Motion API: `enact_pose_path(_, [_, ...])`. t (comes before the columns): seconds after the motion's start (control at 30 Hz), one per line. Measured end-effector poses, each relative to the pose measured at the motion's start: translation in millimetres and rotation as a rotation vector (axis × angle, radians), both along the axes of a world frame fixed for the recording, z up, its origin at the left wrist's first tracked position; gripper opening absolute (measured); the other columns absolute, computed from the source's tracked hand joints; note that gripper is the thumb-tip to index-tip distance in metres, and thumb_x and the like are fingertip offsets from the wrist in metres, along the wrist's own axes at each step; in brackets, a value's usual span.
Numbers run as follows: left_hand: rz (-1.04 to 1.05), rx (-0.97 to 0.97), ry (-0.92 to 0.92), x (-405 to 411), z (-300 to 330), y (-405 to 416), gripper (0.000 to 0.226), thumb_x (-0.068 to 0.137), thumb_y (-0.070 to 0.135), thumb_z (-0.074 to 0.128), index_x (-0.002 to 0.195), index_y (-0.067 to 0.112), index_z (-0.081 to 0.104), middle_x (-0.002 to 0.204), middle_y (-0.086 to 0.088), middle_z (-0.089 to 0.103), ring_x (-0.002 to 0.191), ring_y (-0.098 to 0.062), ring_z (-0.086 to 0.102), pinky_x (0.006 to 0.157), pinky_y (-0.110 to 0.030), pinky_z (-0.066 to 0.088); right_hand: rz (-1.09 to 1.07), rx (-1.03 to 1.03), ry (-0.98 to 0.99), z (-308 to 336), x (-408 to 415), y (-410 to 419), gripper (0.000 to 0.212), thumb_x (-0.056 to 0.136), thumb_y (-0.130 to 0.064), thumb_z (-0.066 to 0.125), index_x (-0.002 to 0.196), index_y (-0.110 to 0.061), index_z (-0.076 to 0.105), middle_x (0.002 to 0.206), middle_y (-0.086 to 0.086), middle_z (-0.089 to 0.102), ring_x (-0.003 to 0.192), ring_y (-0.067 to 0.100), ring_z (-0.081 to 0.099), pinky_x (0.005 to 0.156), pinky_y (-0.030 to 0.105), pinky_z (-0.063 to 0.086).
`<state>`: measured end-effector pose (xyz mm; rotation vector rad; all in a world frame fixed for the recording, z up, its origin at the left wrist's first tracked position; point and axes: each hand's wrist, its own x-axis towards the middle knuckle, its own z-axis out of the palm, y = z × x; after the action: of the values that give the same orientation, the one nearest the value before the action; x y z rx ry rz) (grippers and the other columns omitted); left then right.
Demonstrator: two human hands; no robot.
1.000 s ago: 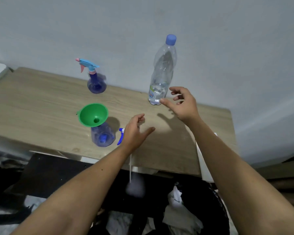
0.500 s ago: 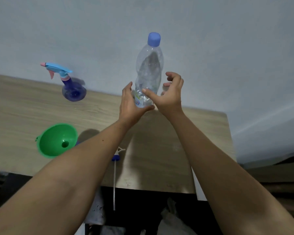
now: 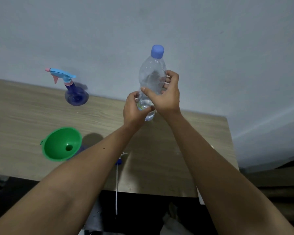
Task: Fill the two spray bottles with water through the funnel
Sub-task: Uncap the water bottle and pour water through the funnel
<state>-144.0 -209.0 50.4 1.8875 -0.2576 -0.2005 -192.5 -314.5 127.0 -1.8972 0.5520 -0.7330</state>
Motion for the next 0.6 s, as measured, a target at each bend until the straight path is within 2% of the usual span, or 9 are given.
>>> enact_pose_path(0.23, [-0.026, 0.024, -0.004, -59, -1, 37, 0.086, 0.059, 0.052, 0.096, 0.131, 0.027, 0.055, 0.127, 0.012, 0.067, 0.114, -0.01, 0.067, 0.094, -0.046, 0.06, 0.03, -0.006, 0.016, 9, -62, 28, 0.085, 0.066, -0.032, 0.097, 0.133, -0.026, 0.043, 0.121, -0.011, 0.059, 0.111, 0.01, 0.064, 0.093, 0.041, 0.06])
enact_pose_path(0.43, [-0.063, 0.056, -0.025, -120, 0, 83, 0.085, 0.059, 0.051, 0.097, 0.128, 0.024, 0.056, 0.125, 0.009, 0.067, 0.11, -0.011, 0.068, 0.089, -0.047, 0.06, 0.033, 0.004, 0.051, 14, -130, 69, 0.085, 0.067, -0.03, 0.098, 0.132, -0.027, 0.044, 0.12, -0.013, 0.06, 0.108, 0.002, 0.064, 0.086, 0.022, 0.055])
enact_pose_path(0.6, [-0.142, 0.067, -0.021, -158, 2, 120, 0.085, 0.055, 0.057, 0.094, 0.125, 0.031, 0.054, 0.125, 0.013, 0.065, 0.111, -0.008, 0.067, 0.089, -0.047, 0.06, -0.01, 0.027, 0.074, 17, -181, 106, 0.085, 0.068, -0.033, 0.099, 0.132, -0.031, 0.043, 0.124, -0.012, 0.062, 0.11, 0.0, 0.064, 0.089, 0.022, 0.056])
